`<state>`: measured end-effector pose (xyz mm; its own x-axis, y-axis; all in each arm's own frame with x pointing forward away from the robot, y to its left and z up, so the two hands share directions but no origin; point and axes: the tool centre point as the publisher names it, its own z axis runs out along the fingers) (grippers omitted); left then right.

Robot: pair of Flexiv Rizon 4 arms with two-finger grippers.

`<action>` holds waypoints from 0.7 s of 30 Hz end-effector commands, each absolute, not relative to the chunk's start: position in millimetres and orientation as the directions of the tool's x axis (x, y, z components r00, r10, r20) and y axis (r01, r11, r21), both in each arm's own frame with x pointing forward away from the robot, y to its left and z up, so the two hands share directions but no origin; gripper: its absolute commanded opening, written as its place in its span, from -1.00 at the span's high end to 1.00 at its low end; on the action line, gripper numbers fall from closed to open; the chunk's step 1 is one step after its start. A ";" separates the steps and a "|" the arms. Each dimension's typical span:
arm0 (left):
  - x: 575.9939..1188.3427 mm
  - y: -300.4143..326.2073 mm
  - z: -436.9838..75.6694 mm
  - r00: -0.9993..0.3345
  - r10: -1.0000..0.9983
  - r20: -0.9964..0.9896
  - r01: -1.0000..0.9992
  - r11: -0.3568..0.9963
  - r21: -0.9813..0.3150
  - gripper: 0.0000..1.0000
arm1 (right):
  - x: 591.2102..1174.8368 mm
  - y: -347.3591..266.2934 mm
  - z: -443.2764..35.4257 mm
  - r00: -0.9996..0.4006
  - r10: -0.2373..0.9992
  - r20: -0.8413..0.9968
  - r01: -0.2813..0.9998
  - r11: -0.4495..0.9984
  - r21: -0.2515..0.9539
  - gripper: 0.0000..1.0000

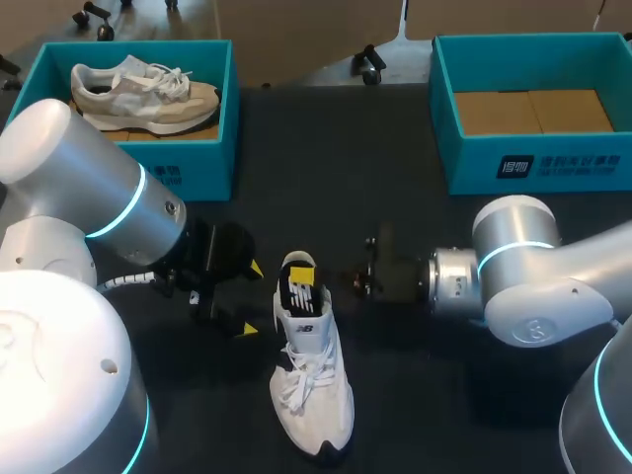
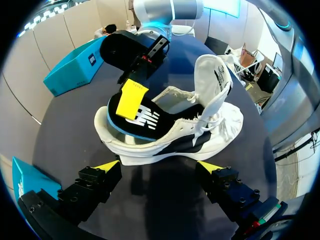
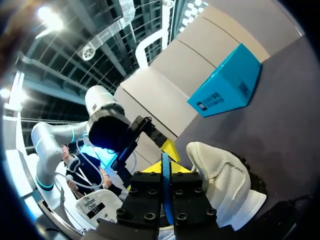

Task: Take the shoe out of the shoebox, open the shoe tongue, remove and reinsert the insole, then place the shoe into the shoebox

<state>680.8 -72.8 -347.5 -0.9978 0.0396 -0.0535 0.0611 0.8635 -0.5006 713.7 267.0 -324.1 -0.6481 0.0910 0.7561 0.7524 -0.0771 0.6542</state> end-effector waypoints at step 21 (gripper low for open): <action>680.4 -72.3 -347.2 -0.998 0.040 -0.053 0.061 0.864 -0.501 -1.00 | 690.4 274.1 -338.5 -0.612 0.115 0.783 0.782 -0.060 0.620 0.40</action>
<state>680.8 -72.8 -347.5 -0.9978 0.0396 -0.0535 0.0611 0.8635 -0.5006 693.5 273.7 -344.2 -0.6095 0.0969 0.7868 0.7849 -0.0654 0.6161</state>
